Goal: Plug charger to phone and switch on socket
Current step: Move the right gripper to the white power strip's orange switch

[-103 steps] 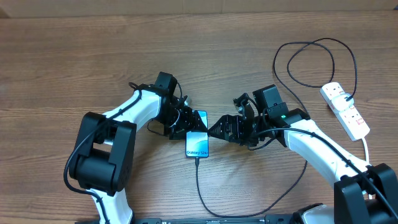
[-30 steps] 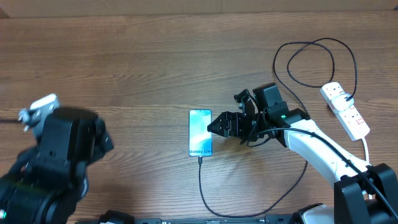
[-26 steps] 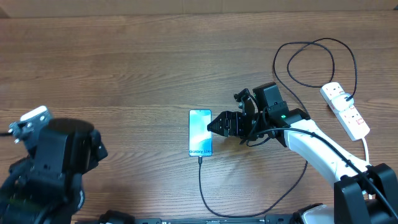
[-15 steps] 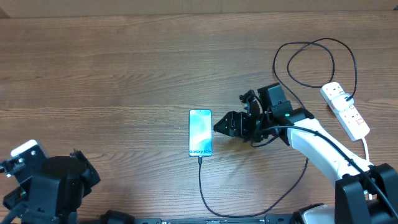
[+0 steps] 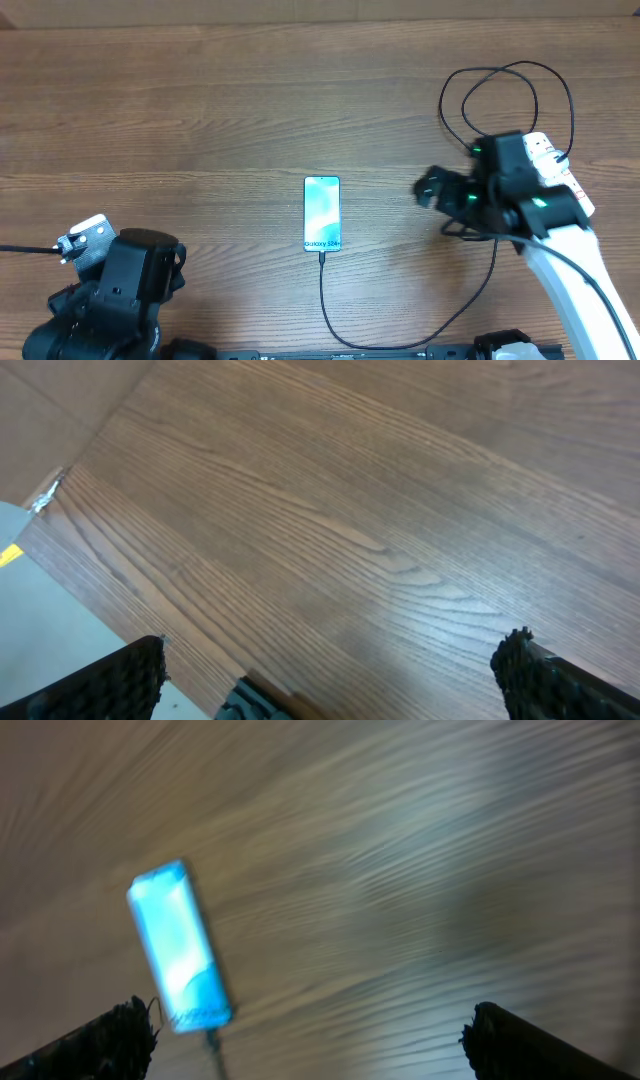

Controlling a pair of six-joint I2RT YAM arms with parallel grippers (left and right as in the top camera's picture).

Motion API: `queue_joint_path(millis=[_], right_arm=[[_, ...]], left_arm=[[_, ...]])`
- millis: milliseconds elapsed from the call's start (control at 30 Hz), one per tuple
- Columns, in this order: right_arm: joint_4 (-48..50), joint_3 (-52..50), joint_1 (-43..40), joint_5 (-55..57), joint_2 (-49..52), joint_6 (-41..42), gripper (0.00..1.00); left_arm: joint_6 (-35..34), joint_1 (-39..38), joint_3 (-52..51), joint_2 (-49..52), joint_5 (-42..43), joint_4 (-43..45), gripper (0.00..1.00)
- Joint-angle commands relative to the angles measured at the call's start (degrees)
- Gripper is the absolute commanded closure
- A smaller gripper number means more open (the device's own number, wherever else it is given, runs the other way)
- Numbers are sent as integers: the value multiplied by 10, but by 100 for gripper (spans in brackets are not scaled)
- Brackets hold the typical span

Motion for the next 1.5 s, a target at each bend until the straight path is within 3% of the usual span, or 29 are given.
queue_joint_path(millis=[0, 200, 233, 367, 467, 533, 600, 767, 933, 1067, 1233, 1467], right_arm=[[-12, 10, -50, 118, -31, 43, 0], [-4, 10, -157, 129, -24, 43, 1], [0, 10, -181, 129, -21, 43, 5], [26, 10, -266, 129, -9, 14, 30], [58, 10, -318, 128, 2, -10, 59], [85, 10, -339, 129, 14, -10, 85], [115, 10, -351, 127, 34, -10, 96], [183, 10, -358, 91, 123, -48, 96], [220, 12, -365, 132, 210, -49, 96], [264, 11, -380, 146, 226, -51, 96], [352, 11, -387, 146, 230, -113, 96], [371, 11, -387, 149, 272, -144, 96]], left_arm=[[-8, 3, -2, -55, 4, 0, 0], [-9, 3, -3, -170, 11, 0, 0], [-9, 3, -3, -188, 11, 0, 0], [-10, 3, -3, -244, 15, 0, 0], [-10, 3, -3, -280, 14, 0, 0], [-10, 3, -3, -301, 14, 0, 0], [-10, 3, -3, -320, 14, 0, 0], [-10, 3, -3, -344, 15, 5, 0], [-10, 3, -10, -345, 15, 7, 0], [-10, 3, -10, -345, 15, 9, 0], [-10, 3, -10, -345, 15, 9, 0], [-10, 3, -10, -345, 15, 9, 1]])
